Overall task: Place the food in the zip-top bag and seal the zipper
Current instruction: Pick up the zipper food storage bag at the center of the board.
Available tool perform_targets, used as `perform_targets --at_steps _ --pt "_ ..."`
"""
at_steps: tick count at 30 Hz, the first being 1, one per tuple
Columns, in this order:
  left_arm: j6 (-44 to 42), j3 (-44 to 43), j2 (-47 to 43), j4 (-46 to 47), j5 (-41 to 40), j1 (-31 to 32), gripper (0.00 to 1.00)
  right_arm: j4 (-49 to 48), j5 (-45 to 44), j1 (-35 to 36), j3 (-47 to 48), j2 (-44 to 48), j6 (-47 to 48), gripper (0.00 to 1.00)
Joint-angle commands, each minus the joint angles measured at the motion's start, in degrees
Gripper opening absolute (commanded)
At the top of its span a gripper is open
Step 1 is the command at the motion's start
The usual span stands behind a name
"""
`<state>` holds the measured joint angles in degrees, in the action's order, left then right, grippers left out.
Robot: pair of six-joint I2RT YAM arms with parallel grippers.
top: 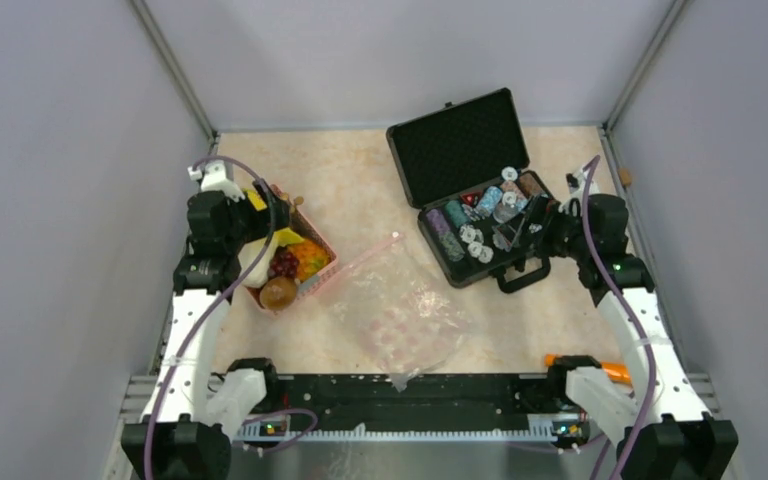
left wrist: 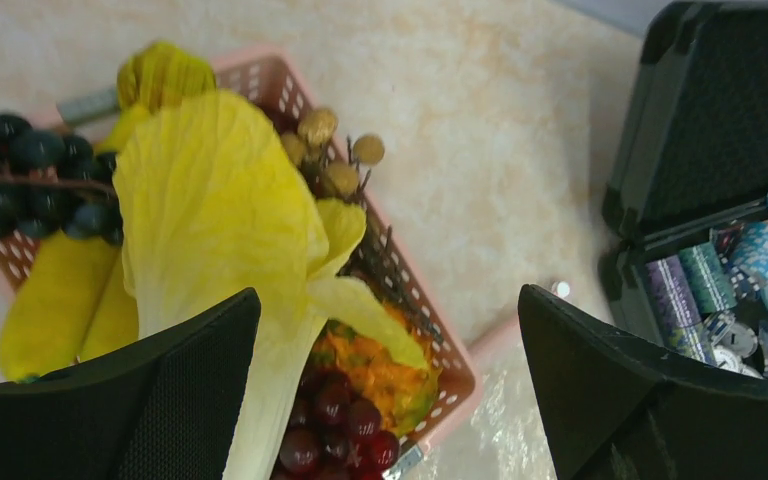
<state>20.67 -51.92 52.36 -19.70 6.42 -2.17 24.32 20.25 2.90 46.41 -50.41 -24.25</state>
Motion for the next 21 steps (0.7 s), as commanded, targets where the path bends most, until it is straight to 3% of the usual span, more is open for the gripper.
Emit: perform_targets --at_steps 1,3,8,12,17,21 --pt "4.83 4.12 -4.17 3.35 -2.05 -0.27 0.99 -2.65 9.74 1.71 0.61 0.36 -0.24 0.97" --pt "7.68 6.09 -5.42 2.14 -5.06 -0.28 0.99 -1.27 8.83 6.89 0.89 -0.74 1.77 0.97" --pt "10.62 9.45 -9.49 0.1 -4.28 -0.3 0.99 1.31 -5.31 24.13 1.77 -3.09 1.92 0.94" --pt "10.21 10.47 -14.59 0.96 2.01 -0.37 0.99 -0.74 -12.4 34.35 -0.3 -5.05 -3.7 0.86" --pt "10.11 14.02 -22.62 4.4 8.02 -0.3 0.99 -2.58 -24.74 47.75 -4.65 -5.44 -10.53 0.89" --pt "8.32 16.31 -27.89 7.47 15.63 -0.36 0.99 -4.76 -31.41 53.93 -10.58 -2.43 -20.92 0.91"
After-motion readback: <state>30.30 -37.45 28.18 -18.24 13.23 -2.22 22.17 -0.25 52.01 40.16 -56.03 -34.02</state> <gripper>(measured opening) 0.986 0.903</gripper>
